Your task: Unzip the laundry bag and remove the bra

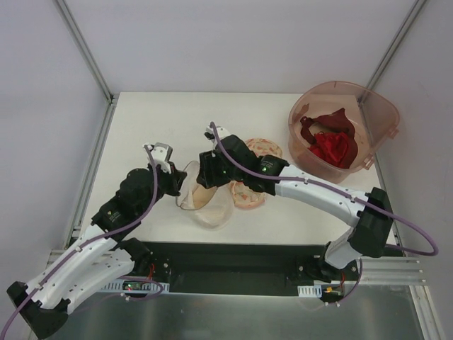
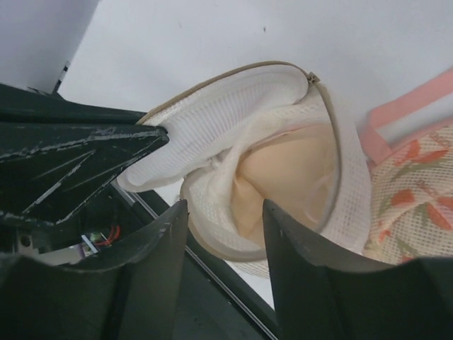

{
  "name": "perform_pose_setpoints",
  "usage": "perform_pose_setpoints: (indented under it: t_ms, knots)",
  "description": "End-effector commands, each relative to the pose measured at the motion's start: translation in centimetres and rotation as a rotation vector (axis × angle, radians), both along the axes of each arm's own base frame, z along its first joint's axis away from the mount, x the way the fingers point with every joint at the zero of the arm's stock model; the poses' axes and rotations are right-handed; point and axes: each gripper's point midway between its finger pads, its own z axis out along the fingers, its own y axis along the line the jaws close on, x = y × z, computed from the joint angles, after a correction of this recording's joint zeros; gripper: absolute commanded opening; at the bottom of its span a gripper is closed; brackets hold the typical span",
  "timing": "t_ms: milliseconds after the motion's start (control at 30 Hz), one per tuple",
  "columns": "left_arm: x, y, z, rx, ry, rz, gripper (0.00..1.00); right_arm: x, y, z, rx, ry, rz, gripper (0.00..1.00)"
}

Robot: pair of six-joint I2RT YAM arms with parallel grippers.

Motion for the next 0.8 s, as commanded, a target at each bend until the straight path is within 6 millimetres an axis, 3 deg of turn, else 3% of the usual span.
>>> perform_pose_setpoints:
  t_ms: [0, 100, 167, 300, 467, 533, 767]
  knots:
    - [0.1, 0.3, 3.8, -0.104, -0.063, 0.048, 0.0, 0.6, 3.0, 2.7, 0.106, -0.023, 0.028, 0.43]
    - [0.0, 0.2, 4.1, -0.12, -0.06, 0.044, 0.0, 0.3, 4.1, 1.6, 0.104, 0.017, 0.061, 0.4]
    - [0.1, 0.3, 4.3, -0.125, -0.063, 0.051, 0.0, 0.8, 4.2, -0.4, 0.06, 0.029, 0.04, 0.4]
    - [-0.1, 0.5, 4.8, -0.143, -0.076, 0.055, 0.0, 1.7, 2.6, -4.6, -0.047, 0.041, -0.024, 0.42]
    - [-0.6, 0.5, 5.6, -0.165, -0.093, 0.042, 0.0, 2.1, 0.6, -7.1, -0.155, 0.04, -0.066, 0.45]
    - [-0.7, 0.3, 5.4, -0.17, -0.085, 0.031, 0.0, 2.2, -0.2, -8.2, -0.222, 0.038, -0.076, 0.51]
    - [-1.0, -0.3, 1.5, -0.18, 0.022, 0.039, 0.0, 2.1, -1.9, -12.4, -0.384, 0.053, -0.081, 0.65]
